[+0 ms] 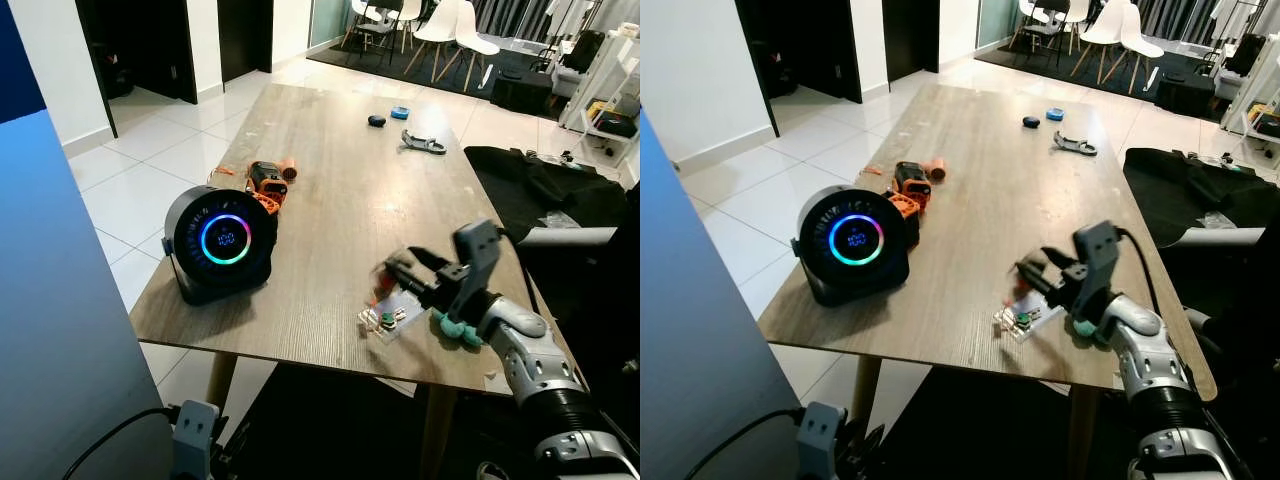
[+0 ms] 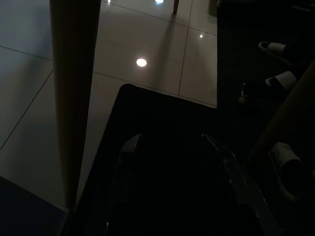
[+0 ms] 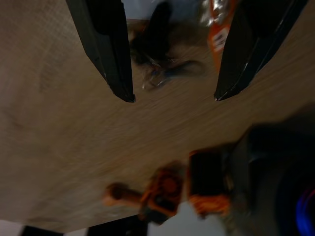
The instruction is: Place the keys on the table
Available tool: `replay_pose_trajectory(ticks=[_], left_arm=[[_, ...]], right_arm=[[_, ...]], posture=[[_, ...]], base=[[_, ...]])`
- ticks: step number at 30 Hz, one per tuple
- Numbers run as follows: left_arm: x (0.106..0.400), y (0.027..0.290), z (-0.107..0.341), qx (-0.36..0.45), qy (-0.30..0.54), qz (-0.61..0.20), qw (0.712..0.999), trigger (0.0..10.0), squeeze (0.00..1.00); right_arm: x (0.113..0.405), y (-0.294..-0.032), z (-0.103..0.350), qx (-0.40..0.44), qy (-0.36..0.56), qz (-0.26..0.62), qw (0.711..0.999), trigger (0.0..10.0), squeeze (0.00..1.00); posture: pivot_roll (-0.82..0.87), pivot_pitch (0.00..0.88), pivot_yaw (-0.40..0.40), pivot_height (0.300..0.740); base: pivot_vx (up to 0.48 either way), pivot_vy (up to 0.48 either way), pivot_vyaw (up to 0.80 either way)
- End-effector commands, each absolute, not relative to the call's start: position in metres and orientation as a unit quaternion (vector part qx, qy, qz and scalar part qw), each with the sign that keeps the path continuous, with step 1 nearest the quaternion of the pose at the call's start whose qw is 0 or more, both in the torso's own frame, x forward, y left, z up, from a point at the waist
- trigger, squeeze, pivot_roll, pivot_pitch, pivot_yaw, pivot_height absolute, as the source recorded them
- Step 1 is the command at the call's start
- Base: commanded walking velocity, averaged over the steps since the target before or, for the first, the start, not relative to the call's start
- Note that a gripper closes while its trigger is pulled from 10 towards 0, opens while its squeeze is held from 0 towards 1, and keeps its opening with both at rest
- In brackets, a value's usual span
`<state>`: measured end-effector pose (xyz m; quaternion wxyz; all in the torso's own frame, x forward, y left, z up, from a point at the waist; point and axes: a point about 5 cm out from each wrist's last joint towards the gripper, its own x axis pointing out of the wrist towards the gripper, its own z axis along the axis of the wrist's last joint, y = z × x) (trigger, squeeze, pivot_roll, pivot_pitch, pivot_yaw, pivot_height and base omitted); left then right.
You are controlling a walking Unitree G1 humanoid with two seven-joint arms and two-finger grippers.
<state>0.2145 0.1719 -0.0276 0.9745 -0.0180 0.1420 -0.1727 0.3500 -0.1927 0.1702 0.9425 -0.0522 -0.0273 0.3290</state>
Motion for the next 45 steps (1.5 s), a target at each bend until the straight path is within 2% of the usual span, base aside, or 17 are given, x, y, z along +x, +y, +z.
replay_pose_trajectory(ticks=[1, 5, 8, 10, 11, 13, 16, 17, 20, 21, 22, 25, 28, 29, 34, 39, 45], left_arm=[[0.207, 0.176, -0.032, -0.009, 0.156, -0.177, 0.972, 10.0, 0.0], [0.207, 0.176, -0.032, -0.009, 0.155, -0.177, 0.972, 10.0, 0.0], [0.207, 0.176, -0.032, -0.01, 0.155, -0.176, 0.972, 10.0, 0.0], [0.206, 0.176, -0.033, -0.01, 0.156, -0.176, 0.972, 10.0, 0.0], [0.206, 0.176, -0.033, -0.011, 0.157, -0.176, 0.972, 10.0, 0.0], [0.206, 0.176, -0.033, -0.011, 0.157, -0.175, 0.972, 10.0, 0.0], [0.206, 0.176, -0.034, -0.011, 0.16, -0.173, 0.972, 10.0, 0.0], [0.206, 0.176, -0.034, -0.011, 0.16, -0.173, 0.972, 10.0, 0.0], [0.206, 0.178, -0.035, -0.01, 0.163, -0.167, 0.972, 10.0, 0.0], [0.206, 0.178, -0.035, -0.01, 0.163, -0.167, 0.972, 10.0, 0.0], [0.205, 0.18, -0.037, -0.012, 0.173, -0.154, 0.973, 10.0, 0.0], [0.203, 0.182, -0.039, -0.012, 0.181, -0.145, 0.973, 10.0, 0.0], [0.201, 0.185, -0.042, -0.007, 0.199, -0.137, 0.97, 10.0, 0.0], [0.201, 0.185, -0.042, -0.007, 0.199, -0.137, 0.97, 10.0, 0.0], [0.198, 0.19, -0.045, -0.01, 0.208, -0.11, 0.972, 10.0, 0.0], [0.202, 0.193, -0.042, -0.02, 0.192, -0.097, 0.976, 10.0, 0.0], [0.207, 0.191, -0.038, -0.013, 0.184, -0.123, 0.975, 10.0, 0.0]], right_arm=[[0.349, -0.189, 0.176, -0.088, -0.03, 0.351, 0.932, 10.0, 0.0], [0.346, -0.185, 0.174, -0.136, -0.014, 0.38, 0.915, 10.0, 0.0], [0.345, -0.185, 0.175, -0.141, -0.012, 0.385, 0.912, 10.0, 0.0], [0.345, -0.185, 0.184, -0.105, -0.034, 0.387, 0.915, 10.0, 0.0], [0.345, -0.186, 0.196, -0.06, -0.068, 0.386, 0.918, 10.0, 0.0], [0.345, -0.186, 0.199, -0.048, -0.078, 0.384, 0.919, 10.0, 0.0], [0.348, -0.192, 0.218, 0.075, -0.144, 0.348, 0.923, 10.0, 0.0], [0.348, -0.192, 0.218, 0.075, -0.144, 0.348, 0.923, 10.0, 0.0], [0.35, -0.195, 0.216, 0.165, -0.166, 0.305, 0.923, 10.0, 0.0], [0.35, -0.195, 0.216, 0.165, -0.166, 0.305, 0.923, 10.0, 0.0], [0.352, -0.191, 0.202, 0.201, -0.15, 0.268, 0.93, 10.0, 0.0], [0.346, -0.174, 0.179, 0.193, -0.112, 0.272, 0.936, 10.0, 0.0], [0.33, -0.141, 0.162, 0.221, -0.086, 0.332, 0.913, 10.0, 0.0], [0.33, -0.141, 0.162, 0.221, -0.086, 0.332, 0.913, 10.0, 0.0], [0.304, -0.097, 0.147, 0.24, -0.068, 0.418, 0.874, 10.0, 0.0], [0.305, -0.101, 0.143, 0.244, -0.075, 0.393, 0.883, 10.0, 0.0], [0.301, -0.116, 0.143, 0.236, -0.1, 0.366, 0.895, 10.0, 0.0]], posture=[[0.07, 0.075, -0.052, 0.74], [0.07, 0.078, -0.051, 0.74], [0.07, 0.078, -0.051, 0.74], [0.07, 0.078, -0.052, 0.74], [0.07, 0.078, -0.052, 0.74], [0.07, 0.078, -0.053, 0.74], [0.07, 0.077, -0.057, 0.74], [0.07, 0.077, -0.057, 0.74], [0.07, 0.078, -0.059, 0.74], [0.07, 0.078, -0.059, 0.74], [0.07, 0.079, -0.059, 0.74], [0.07, 0.076, -0.06, 0.74], [0.08, 0.076, -0.059, 0.74], [0.08, 0.076, -0.059, 0.74], [0.08, 0.072, -0.052, 0.74], [0.09, 0.071, -0.051, 0.74], [0.08, 0.063, -0.053, 0.74]], base=[[0.0, 0.0, 0.0], [0.0, 0.0, 0.0], [0.0, 0.0, 0.0], [0.0, 0.0, 0.0], [0.0, 0.0, 0.0], [0.0, 0.0, 0.0], [0.0, 0.0, 0.0], [0.0, 0.0, 0.0], [0.0, 0.0, 0.0], [0.0, 0.0, 0.0], [0.0, 0.0, 0.0], [0.0, 0.0, 0.0], [0.0, 0.0, 0.0], [0.0, 0.0, 0.0], [0.0, 0.0, 0.0], [0.0, 0.0, 0.0], [0.0, 0.0, 0.0]])
